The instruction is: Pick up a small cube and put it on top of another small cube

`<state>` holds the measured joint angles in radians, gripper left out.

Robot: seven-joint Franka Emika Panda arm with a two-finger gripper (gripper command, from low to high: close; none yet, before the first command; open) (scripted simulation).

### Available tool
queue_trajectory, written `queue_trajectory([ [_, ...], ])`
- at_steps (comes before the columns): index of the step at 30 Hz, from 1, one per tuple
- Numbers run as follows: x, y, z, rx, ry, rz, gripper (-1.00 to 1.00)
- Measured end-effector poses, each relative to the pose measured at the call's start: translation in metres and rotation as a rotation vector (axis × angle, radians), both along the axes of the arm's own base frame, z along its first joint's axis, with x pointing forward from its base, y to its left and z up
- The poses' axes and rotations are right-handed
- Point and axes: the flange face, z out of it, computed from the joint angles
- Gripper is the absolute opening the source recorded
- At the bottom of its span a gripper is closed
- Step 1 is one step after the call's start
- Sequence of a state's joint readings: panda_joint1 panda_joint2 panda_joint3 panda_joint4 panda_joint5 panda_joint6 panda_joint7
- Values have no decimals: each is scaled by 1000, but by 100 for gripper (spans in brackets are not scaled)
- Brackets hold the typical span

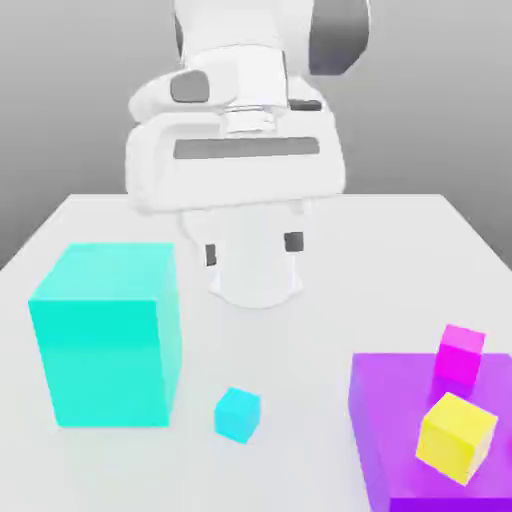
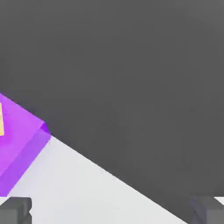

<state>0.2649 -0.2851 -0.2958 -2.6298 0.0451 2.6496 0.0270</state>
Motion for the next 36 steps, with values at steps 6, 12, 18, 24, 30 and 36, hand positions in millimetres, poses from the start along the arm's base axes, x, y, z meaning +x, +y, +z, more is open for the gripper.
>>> queue_trajectory([
  [6, -31, -3, -105, -88, 145, 230, 0],
  [12, -72, -12, -180, -158, 261, 420, 0],
  [18, -72, -14, -218, -168, 266, 433, 0],
  [24, -76, -12, -243, -161, 270, 432, -100],
  [30, -75, -13, -239, -162, 270, 432, -100],
  [36, -73, -14, -201, -166, 267, 433, -100],
])
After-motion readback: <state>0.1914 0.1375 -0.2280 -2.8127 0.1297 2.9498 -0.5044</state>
